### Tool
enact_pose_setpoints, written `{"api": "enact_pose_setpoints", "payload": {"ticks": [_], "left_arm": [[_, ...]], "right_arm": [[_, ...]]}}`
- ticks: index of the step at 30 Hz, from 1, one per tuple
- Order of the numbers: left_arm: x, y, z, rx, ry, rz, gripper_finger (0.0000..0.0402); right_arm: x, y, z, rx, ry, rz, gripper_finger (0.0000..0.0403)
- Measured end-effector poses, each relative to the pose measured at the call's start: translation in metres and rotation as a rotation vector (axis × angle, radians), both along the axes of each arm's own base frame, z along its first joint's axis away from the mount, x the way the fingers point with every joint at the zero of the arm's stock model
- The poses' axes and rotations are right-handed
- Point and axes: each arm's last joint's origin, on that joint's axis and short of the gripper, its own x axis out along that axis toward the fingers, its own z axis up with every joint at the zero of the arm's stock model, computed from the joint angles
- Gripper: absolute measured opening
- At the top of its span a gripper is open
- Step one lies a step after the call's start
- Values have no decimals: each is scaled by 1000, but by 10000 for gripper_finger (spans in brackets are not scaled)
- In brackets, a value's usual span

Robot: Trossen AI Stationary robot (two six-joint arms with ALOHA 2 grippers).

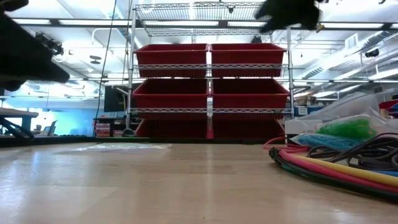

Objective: Sort rubber bands
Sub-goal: Open the transparent zip bag

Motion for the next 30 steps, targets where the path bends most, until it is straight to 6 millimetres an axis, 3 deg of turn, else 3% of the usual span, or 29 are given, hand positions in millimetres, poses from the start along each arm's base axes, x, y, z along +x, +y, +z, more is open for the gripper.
{"api": "enact_pose_setpoints", "payload": {"ticks": [5, 9, 14, 20, 30], "left_arm": [[3, -1, -17, 56, 20, 27, 204], [7, -5, -33, 67, 23, 36, 204], [11, -8, -48, 124, -42, 107, 204], [11, -2, -56, 256, -145, 255, 204], [29, 14, -65, 241, -64, 279, 204]], "right_arm": [[39, 12, -14, -105, -91, 154, 165], [69, 7, -46, -180, -68, 151, 165], [98, -17, -75, -146, -64, 121, 165], [127, -55, -94, -89, -137, 222, 165], [160, -107, -138, -41, -190, 336, 165]]}}
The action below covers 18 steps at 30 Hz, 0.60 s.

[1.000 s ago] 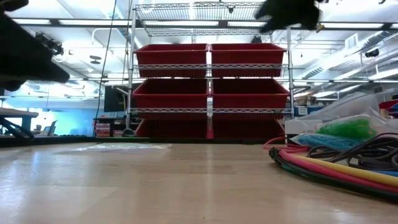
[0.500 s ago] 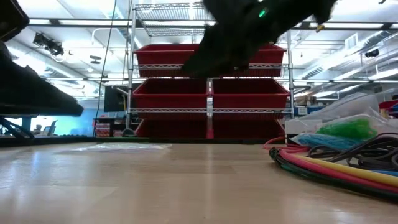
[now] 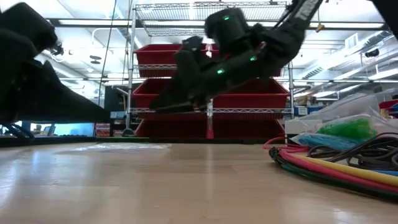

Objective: Sort rubber bands
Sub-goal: Open the transparent zip bag

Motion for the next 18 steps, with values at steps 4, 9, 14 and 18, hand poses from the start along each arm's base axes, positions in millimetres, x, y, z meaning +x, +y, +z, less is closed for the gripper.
{"api": "enact_pose_setpoints", "payload": {"ticks": [4, 9, 14, 18], "left_arm": [[2, 2, -2, 1, 6, 7, 204], [2, 2, -2, 31, 24, -4, 204], [2, 1, -2, 66, 45, -19, 204], [3, 0, 0, 109, 64, -40, 204]], "right_arm": [[19, -5, -7, -23, 20, 71, 165], [43, -4, -16, -110, 111, 120, 165], [61, -8, -32, -132, 210, 121, 163], [71, -13, -42, -132, 310, 84, 149]]}}
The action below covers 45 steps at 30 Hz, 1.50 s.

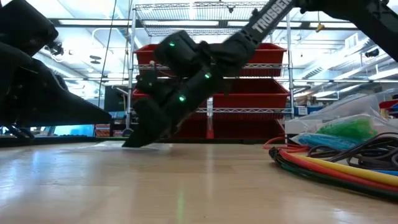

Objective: Sort rubber bands
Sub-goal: Open the transparent zip bag

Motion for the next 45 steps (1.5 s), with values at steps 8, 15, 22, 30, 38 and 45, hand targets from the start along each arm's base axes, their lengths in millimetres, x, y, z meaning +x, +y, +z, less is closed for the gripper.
{"api": "enact_pose_setpoints", "payload": {"ticks": [8, 15, 22, 30, 38, 45], "left_arm": [[4, -4, 5, 87, 17, -38, 204], [9, -9, 15, 140, -13, -57, 204], [11, -15, 24, 150, -54, -71, 204], [13, -17, 43, 102, -205, 81, 204], [20, -3, 58, -109, -372, -96, 204], [19, -8, 66, 302, -180, -96, 195]], "right_arm": [[-10, -3, 20, -17, 102, -23, 11], [-30, 9, 88, -64, 90, -86, 1], [-69, 37, 138, -66, 187, -186, 0], [-114, 74, 165, 21, 159, -274, 0], [-144, 115, 169, -45, 42, -210, 0], [-161, 139, 171, 53, -12, -186, 0]]}}
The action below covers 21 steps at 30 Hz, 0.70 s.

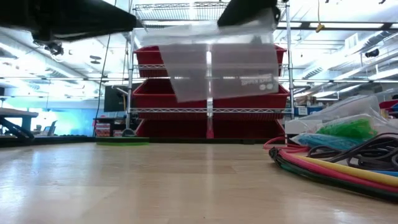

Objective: Sort rubber bands
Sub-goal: Open the transparent zip bag

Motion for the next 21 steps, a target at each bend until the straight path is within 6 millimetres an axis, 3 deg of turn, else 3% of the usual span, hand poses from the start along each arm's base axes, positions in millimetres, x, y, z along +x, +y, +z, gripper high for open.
{"api": "enact_pose_setpoints", "payload": {"ticks": [7, 17, 21], "left_arm": [[5, -6, 4, 287, 152, 43, 192], [3, -8, 8, 344, 205, 126, 192], [8, -14, 15, 360, 170, 51, 192]], "right_arm": [[-4, 17, 11, 150, -73, 69, 0], [-8, 28, 18, 277, -98, 113, 0], [-7, 29, 16, 302, -90, 109, 0]]}}
